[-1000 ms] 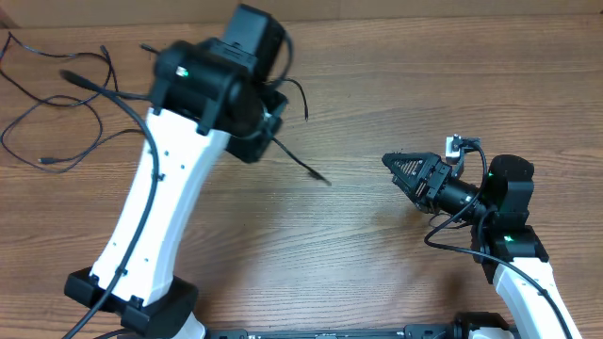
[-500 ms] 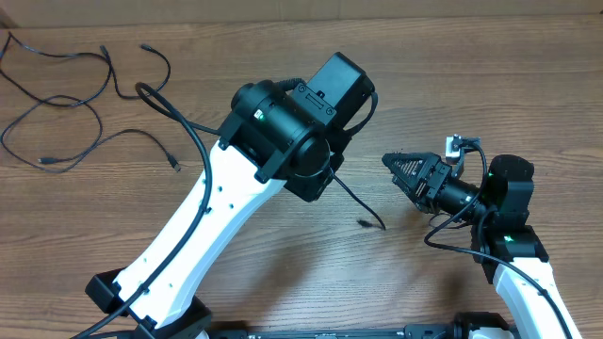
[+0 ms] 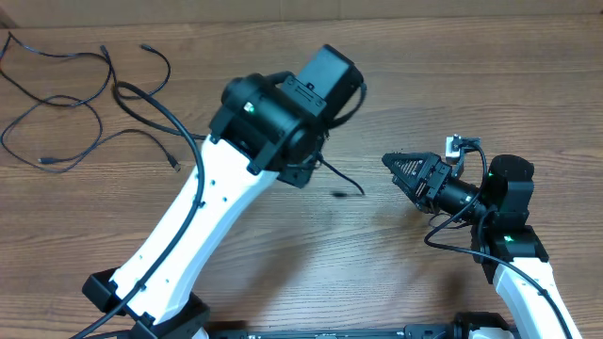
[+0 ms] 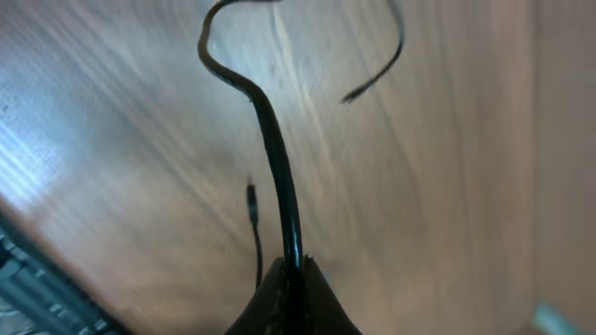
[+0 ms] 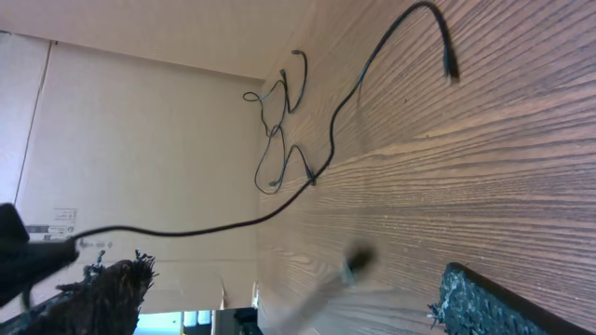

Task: Untangle cables
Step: 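Carry the dangling cable leftward with the left gripper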

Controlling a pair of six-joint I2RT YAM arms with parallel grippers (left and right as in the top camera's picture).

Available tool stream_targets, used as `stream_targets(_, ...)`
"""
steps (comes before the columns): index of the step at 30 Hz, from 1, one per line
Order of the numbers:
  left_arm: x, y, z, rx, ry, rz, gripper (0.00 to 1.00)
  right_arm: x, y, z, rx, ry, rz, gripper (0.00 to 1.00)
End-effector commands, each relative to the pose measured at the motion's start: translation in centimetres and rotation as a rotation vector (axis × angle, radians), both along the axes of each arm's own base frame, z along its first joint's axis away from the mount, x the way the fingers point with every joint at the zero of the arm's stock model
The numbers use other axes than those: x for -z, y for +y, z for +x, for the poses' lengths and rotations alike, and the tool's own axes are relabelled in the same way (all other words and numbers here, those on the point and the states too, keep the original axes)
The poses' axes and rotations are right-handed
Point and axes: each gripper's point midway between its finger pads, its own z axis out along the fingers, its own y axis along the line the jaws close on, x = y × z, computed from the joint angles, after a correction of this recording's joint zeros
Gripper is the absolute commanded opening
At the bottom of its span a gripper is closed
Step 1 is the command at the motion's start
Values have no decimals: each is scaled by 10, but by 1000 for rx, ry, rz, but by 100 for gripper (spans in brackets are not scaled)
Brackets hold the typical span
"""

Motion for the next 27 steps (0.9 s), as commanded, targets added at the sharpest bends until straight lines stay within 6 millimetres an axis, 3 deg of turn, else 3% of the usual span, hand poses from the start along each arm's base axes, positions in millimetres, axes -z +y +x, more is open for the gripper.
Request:
stream_targets(1, -16, 31, 14, -123, -89, 39, 5, -6, -1, 2, 3, -28, -7, 100)
stream_targets(6, -10, 46, 20, -129, -57, 47, 4, -6, -1, 2, 3, -27, -7, 100)
stream_targets(12, -2, 38, 14, 27, 8, 30, 4, -6, -1, 2, 3, -27, -7, 100)
stream_targets(17, -1, 27, 8, 516, 0, 137, 4, -6, -1, 2, 3, -27, -7, 100)
stream_targets(21, -2, 22, 5, 804, -27, 198, 4, -6, -1, 2, 3, -27, -7, 100)
stream_targets(25, -25, 34, 9, 888, -124, 303, 4, -6, -1, 2, 3, -27, -7, 100)
stream_targets(26, -36, 37, 10, 902, -161, 329, 4, -6, -1, 2, 3, -27, -7, 100)
stream_targets(27, -61, 43, 9, 956, -256, 384, 4, -6, -1, 2, 3, -27, -7, 100)
